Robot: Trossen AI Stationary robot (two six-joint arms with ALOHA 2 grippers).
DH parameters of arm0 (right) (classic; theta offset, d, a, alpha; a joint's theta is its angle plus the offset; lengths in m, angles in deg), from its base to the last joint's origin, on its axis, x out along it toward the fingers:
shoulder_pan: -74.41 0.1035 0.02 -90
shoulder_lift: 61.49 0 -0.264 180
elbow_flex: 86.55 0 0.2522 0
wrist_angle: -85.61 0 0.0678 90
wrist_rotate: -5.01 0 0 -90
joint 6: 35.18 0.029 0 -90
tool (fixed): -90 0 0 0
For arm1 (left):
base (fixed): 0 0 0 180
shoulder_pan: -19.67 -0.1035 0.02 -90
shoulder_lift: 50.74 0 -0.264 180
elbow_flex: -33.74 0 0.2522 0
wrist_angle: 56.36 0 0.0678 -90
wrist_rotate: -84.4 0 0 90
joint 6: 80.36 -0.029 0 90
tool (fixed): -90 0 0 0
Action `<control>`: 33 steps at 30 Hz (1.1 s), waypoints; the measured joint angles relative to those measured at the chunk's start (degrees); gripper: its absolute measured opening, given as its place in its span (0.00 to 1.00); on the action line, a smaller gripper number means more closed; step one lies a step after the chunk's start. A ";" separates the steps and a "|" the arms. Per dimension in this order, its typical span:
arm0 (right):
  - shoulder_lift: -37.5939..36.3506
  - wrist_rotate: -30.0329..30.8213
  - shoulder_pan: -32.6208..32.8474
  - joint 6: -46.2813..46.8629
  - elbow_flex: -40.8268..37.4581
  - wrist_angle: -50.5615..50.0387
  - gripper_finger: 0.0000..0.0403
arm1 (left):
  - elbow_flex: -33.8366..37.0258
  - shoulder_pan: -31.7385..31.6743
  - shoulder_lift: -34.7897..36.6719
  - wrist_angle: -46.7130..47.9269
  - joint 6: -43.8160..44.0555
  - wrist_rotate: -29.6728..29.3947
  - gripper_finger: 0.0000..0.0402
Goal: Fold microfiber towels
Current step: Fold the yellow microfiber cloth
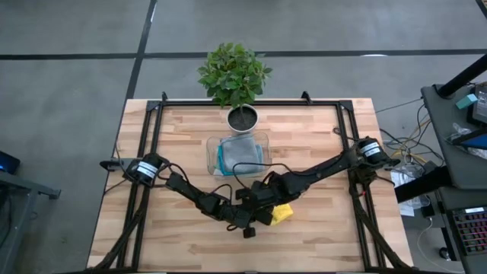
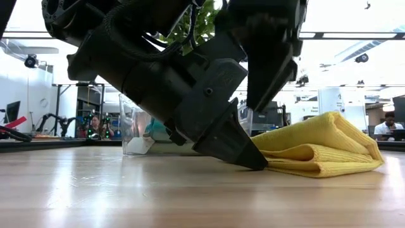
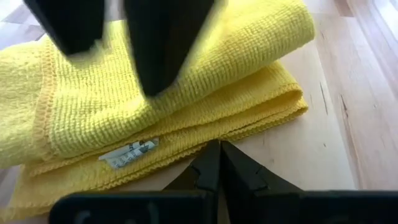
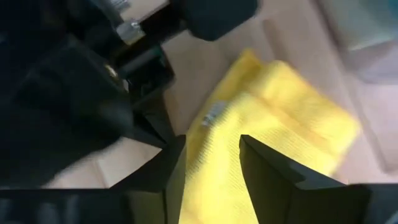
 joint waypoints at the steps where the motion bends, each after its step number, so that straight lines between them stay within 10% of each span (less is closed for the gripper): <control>1: -0.76 0.41 0.17 0.07 0.03 -0.78 0.35 | -0.02 -0.02 0.02 0.02 0.00 0.05 0.00; 20: 0.96 4.48 7.18 6.09 -2.32 -0.43 0.45 | -0.02 0.06 0.02 -0.04 0.15 -0.43 0.00; 33: 2.51 4.59 7.26 4.40 -2.37 2.16 0.04 | 0.02 0.09 0.02 -0.09 -0.02 -0.61 0.00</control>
